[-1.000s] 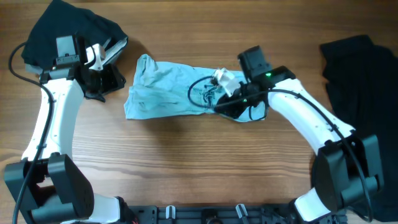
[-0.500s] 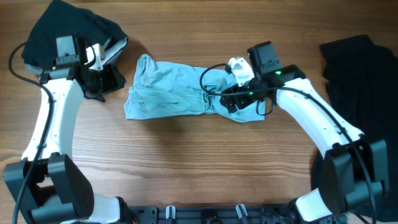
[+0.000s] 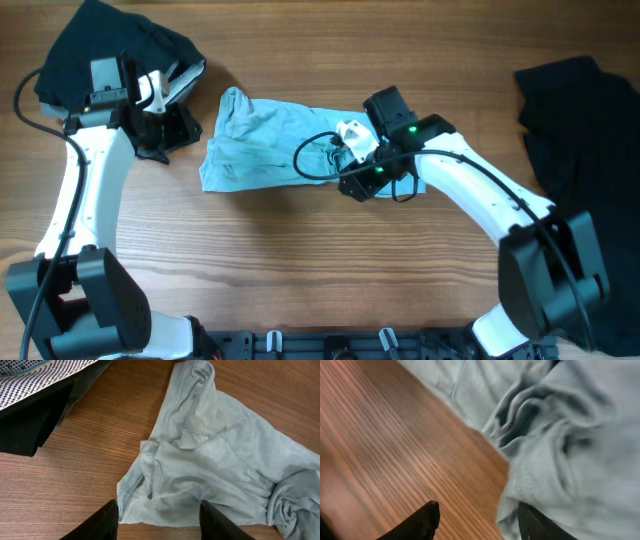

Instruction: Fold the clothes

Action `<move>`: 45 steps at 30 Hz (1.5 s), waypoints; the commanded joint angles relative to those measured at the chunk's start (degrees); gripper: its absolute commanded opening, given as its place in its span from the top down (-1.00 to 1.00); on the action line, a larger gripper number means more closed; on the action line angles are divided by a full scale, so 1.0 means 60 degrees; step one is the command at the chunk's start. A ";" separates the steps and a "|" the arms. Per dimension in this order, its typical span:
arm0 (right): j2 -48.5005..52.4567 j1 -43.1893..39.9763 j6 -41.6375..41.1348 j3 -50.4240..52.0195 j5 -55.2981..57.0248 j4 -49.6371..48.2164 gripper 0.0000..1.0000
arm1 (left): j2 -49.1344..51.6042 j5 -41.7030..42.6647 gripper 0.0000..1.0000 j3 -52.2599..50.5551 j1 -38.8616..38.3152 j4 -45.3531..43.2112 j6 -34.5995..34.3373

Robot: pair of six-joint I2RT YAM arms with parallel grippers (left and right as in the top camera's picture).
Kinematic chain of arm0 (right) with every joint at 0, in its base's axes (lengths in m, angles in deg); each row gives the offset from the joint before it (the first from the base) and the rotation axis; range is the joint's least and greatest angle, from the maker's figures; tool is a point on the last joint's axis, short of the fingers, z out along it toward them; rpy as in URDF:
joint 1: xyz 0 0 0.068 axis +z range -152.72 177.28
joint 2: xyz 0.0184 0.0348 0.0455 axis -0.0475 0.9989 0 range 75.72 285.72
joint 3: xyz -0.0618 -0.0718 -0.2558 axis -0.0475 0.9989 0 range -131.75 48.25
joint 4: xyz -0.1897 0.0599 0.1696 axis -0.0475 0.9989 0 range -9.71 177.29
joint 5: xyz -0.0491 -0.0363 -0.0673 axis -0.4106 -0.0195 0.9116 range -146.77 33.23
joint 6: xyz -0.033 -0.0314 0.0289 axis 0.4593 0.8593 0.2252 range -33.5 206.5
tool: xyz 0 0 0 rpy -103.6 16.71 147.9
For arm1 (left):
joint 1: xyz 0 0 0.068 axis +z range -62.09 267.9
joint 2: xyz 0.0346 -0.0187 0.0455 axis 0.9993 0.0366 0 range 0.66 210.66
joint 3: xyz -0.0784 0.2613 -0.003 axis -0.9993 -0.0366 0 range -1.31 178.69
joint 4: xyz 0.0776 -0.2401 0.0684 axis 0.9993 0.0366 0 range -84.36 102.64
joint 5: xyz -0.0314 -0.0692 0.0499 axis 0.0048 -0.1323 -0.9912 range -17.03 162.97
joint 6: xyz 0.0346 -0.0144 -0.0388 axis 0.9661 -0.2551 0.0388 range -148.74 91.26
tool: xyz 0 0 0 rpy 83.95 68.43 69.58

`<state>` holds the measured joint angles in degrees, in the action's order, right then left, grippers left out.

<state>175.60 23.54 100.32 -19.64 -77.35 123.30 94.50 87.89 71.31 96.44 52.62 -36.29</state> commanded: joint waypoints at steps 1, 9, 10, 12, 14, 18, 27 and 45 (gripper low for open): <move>-0.1304 -0.0055 -0.0346 -0.0138 0.0991 -0.0820 -0.31 | -0.0204 0.0117 -0.03 0.0095 -0.0007 -0.0069 0.0193; -0.0291 -0.0747 -0.4149 -0.0124 0.0463 -0.1683 -0.76 | -0.0200 0.0120 -0.03 0.0098 -0.0011 -0.0109 0.0193; 0.0080 -0.0743 -0.4452 -0.0127 -0.0036 -0.1665 -0.69 | -0.0200 0.0120 -0.03 0.0098 -0.0011 -0.0102 0.0193; 0.0699 -0.0736 -0.5377 -0.0127 -0.0878 -0.1803 -0.54 | -0.0200 0.0120 -0.03 0.0098 -0.0011 -0.0095 0.0189; 0.1042 -0.0725 -0.6003 -0.0127 -0.1432 -0.2248 -0.38 | -0.0200 0.0120 -0.02 0.0095 -0.0011 -0.0066 0.0193; 0.1096 -0.0729 -0.7114 -0.0127 -0.1483 -0.3909 0.90 | -0.0200 0.0120 -0.02 0.0098 -0.0011 -0.0004 0.0189; 0.1096 -0.0674 -0.7479 -0.0127 -0.1661 -0.5770 -0.09 | -0.0200 0.0120 -0.02 0.0095 -0.0011 0.0004 0.0193; 0.0335 0.0153 -0.0481 0.0444 0.0546 -0.0565 -0.40 | -0.0200 0.0120 -0.04 0.0095 -0.0011 -0.0109 0.0189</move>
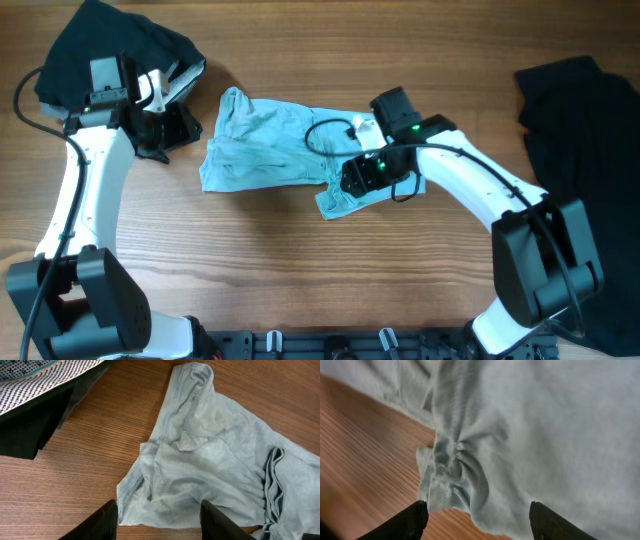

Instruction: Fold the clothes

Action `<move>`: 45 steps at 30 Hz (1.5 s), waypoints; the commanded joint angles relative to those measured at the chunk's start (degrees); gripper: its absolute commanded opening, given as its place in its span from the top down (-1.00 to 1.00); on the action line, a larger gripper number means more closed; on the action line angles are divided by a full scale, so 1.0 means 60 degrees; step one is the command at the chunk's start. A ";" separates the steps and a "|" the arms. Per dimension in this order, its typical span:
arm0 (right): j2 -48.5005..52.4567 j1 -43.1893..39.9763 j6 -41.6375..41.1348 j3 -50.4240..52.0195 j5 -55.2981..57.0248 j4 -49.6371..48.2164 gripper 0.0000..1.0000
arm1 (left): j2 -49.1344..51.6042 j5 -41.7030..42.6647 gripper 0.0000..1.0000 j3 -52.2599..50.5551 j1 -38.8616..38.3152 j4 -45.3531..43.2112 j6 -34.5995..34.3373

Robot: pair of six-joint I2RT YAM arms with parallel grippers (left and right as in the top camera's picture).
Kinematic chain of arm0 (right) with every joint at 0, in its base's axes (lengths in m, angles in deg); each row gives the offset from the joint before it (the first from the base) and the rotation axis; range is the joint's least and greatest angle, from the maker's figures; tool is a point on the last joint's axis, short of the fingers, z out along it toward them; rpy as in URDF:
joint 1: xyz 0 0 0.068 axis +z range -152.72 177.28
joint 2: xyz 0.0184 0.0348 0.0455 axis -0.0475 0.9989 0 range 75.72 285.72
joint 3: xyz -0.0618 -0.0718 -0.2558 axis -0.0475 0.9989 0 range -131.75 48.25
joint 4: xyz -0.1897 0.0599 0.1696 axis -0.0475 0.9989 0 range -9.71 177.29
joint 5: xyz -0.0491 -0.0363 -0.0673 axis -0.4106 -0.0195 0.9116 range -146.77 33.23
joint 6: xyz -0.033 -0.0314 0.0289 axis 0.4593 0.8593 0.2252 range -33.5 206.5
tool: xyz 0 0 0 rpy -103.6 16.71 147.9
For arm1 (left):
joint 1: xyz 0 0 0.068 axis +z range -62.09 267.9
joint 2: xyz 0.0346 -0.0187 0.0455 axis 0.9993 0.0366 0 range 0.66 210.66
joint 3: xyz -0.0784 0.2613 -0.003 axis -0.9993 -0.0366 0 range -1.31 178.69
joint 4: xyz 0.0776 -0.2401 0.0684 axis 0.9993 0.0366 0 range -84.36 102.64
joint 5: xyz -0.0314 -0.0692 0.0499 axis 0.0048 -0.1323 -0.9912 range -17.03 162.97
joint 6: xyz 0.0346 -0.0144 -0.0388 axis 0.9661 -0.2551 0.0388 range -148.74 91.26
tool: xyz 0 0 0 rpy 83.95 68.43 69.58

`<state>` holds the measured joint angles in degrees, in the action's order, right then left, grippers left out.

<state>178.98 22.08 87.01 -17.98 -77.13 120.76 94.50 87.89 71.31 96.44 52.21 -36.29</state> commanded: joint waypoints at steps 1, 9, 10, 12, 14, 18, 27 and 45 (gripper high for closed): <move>-0.0229 0.0546 0.2073 0.0189 0.0714 -0.0160 -0.40 | -0.0200 0.0120 -0.04 0.0095 -0.0011 -0.0040 0.0189; 0.0503 0.1402 0.2157 0.0189 0.2102 -0.0219 -0.35 | -0.0200 0.0120 -0.04 0.0095 -0.0011 -0.0040 0.0193; 0.0732 0.1402 0.1920 0.0186 0.2200 -0.0302 -0.22 | -0.0200 0.0120 -0.04 0.0095 -0.0011 -0.0040 0.0189; 0.1137 0.1402 0.1814 0.0186 0.2259 -0.0368 0.03 | -0.0200 0.0120 -0.04 0.0095 -0.0011 -0.0036 0.0189; 0.1177 0.1402 0.1909 0.0186 0.2266 -0.0076 0.03 | -0.0200 0.0120 -0.04 0.0095 -0.0011 -0.0033 0.0189; 0.1173 0.1413 0.1894 0.0168 0.2251 -0.0142 0.52 | -0.0200 0.0120 -0.05 0.0095 -0.0011 -0.0051 0.0189; 0.0266 0.1228 0.1147 -0.1810 0.2160 -0.0466 0.92 | -0.0200 0.0120 -0.05 0.0095 -0.0011 -0.0047 0.0189; 0.0484 0.0922 0.0608 -0.1818 0.3559 -0.0867 -0.28 | -0.0200 0.0120 -0.07 0.0095 -0.0011 0.0000 0.0189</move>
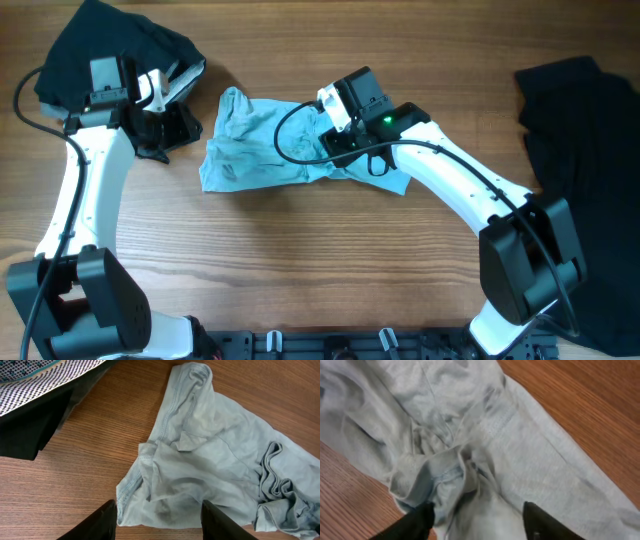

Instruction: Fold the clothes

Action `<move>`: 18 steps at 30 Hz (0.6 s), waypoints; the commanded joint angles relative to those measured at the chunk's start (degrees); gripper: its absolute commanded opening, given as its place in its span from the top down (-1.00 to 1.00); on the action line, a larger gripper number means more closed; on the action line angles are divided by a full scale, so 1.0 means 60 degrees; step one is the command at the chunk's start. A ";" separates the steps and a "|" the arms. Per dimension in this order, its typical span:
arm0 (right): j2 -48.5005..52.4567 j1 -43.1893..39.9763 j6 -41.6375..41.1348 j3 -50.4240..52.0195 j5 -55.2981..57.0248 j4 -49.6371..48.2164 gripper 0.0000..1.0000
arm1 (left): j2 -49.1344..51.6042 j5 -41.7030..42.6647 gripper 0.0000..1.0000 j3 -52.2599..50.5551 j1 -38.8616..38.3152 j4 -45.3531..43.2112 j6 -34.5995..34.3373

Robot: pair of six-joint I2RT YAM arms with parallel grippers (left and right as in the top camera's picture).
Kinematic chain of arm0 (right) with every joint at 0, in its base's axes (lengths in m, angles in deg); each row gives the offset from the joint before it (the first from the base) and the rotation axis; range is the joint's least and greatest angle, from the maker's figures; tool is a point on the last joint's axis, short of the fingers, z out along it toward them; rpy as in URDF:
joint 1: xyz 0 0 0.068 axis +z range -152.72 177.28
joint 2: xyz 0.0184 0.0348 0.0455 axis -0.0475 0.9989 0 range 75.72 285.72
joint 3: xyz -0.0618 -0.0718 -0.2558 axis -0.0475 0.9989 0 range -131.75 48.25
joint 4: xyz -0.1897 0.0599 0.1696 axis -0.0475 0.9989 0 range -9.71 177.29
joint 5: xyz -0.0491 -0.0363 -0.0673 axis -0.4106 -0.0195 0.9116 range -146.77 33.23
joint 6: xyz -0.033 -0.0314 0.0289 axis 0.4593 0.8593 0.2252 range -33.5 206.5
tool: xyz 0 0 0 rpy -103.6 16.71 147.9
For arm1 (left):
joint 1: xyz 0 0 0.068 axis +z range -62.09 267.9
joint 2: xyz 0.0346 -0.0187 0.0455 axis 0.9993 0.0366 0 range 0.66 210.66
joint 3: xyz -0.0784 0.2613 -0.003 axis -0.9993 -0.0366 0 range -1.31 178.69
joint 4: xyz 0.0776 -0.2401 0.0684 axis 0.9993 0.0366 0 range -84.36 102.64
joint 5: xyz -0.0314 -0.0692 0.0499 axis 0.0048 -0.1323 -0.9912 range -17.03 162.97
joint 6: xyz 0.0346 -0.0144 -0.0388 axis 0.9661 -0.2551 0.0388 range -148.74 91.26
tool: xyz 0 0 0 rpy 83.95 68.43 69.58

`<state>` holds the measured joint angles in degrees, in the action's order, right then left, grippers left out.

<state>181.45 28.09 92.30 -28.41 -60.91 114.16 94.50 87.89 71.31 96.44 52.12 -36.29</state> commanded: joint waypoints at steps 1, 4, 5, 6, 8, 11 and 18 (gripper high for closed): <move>0.0073 -0.0240 -0.0459 -0.0080 0.1162 0.0528 -0.25 | -0.0200 0.0138 -0.07 0.0095 -0.0011 0.0062 0.0189; 0.0073 -0.1013 -0.1115 -0.0080 0.0546 0.1719 -0.23 | -0.0200 0.0270 -0.09 0.0095 -0.0149 0.0229 0.0197; 0.0073 -0.1239 -0.1377 -0.0080 0.0273 0.2058 -0.24 | -0.0200 0.0266 -0.11 0.0095 -0.0211 0.0248 0.0197; 0.0076 -0.1636 -0.1880 -0.0066 -0.0197 0.2594 -0.33 | -0.0200 0.0266 -0.13 0.0095 -0.0313 0.0266 0.0200; 0.0076 -0.2521 -0.2736 0.0189 -0.1020 0.3315 -0.50 | -0.0200 0.0262 -0.15 0.0095 -0.0637 0.0229 0.0229; 0.0095 -0.3377 -0.3271 0.0561 -0.1588 0.3453 -0.70 | -0.0164 0.0255 -0.21 0.0095 -0.0947 0.0124 0.0233; 0.0102 -0.3843 -0.3745 0.2302 -0.3228 0.1439 -0.55 | -0.0011 -0.0182 -0.29 0.0095 -0.1031 0.0193 0.0233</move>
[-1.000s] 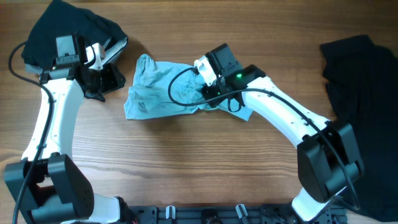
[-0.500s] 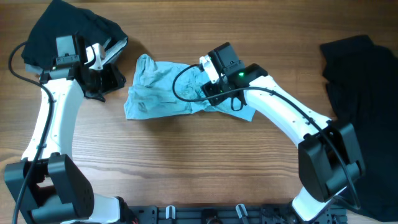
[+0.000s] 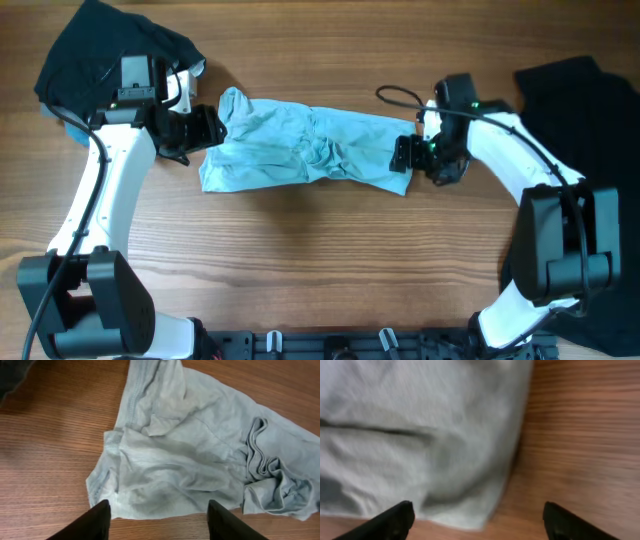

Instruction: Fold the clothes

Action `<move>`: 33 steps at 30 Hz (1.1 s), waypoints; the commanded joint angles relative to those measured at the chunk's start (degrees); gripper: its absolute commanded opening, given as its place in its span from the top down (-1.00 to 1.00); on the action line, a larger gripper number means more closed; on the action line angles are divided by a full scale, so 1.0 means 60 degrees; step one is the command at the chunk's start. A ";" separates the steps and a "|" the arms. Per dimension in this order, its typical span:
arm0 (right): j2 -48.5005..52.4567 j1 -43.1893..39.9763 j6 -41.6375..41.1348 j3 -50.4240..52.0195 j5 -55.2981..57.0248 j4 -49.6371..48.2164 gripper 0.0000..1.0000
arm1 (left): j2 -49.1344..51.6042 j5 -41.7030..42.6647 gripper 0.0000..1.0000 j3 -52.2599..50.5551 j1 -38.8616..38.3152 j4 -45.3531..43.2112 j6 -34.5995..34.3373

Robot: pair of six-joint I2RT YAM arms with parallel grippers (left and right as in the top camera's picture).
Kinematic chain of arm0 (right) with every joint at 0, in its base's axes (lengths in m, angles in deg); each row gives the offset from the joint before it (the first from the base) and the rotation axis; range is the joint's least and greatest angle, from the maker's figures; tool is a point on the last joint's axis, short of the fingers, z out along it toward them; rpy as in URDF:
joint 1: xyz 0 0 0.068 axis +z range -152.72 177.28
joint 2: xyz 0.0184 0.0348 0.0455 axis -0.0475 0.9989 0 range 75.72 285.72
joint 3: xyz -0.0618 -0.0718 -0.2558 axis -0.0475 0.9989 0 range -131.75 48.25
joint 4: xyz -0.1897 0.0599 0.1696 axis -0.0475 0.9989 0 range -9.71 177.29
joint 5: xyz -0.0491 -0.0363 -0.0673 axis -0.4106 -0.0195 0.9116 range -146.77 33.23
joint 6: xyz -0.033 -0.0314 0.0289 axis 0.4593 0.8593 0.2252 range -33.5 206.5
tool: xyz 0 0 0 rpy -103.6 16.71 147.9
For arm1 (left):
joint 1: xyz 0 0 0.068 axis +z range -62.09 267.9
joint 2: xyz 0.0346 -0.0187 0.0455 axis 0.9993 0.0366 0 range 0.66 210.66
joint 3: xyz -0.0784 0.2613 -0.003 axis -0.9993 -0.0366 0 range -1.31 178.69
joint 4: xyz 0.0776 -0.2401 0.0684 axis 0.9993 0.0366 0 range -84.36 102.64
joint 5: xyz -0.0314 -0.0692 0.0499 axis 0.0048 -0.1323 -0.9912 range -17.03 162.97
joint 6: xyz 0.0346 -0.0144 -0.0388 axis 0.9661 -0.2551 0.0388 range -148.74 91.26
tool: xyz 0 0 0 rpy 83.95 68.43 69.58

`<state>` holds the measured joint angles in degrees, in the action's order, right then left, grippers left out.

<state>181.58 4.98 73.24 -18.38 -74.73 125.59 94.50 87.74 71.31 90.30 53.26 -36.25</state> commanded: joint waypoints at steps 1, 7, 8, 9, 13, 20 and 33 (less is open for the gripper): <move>0.0084 0.0007 -0.0605 0.0805 -0.0922 -0.0667 -0.24 | 0.0007 -0.0153 -0.30 0.0095 -0.0007 0.0004 0.0226; 0.0058 -0.0015 -0.1071 0.1304 0.0087 -0.1198 0.91 | 0.0168 -0.0153 -0.33 0.0095 -0.0007 0.0015 0.0226; 0.0051 -0.0098 -0.1082 0.1231 0.0907 -0.0860 0.91 | 0.0182 -0.0153 -0.33 0.0095 -0.0007 0.0036 0.0226; 0.0051 -0.0266 -0.1056 0.1086 0.1632 -0.0423 0.91 | 0.0182 -0.0153 -0.33 0.0095 -0.0007 0.0036 0.0226; -0.0040 -0.0674 0.0259 0.0652 0.1140 0.0328 0.07 | 0.0255 -0.0153 -0.36 0.0095 -0.0007 0.0004 0.0226; -0.1639 -0.0437 0.2841 -0.0226 -0.1410 0.1060 -0.41 | 0.0488 -0.0153 -0.38 0.0095 -0.0007 0.0106 0.0222; 0.0277 0.3224 0.1472 -0.0193 -0.0463 -0.1049 -0.03 | 0.0488 -0.0146 -0.38 0.0095 -0.0007 0.0073 0.0219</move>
<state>179.75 23.15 83.12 -19.16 -78.86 119.41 96.73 87.41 71.31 90.30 53.67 -36.03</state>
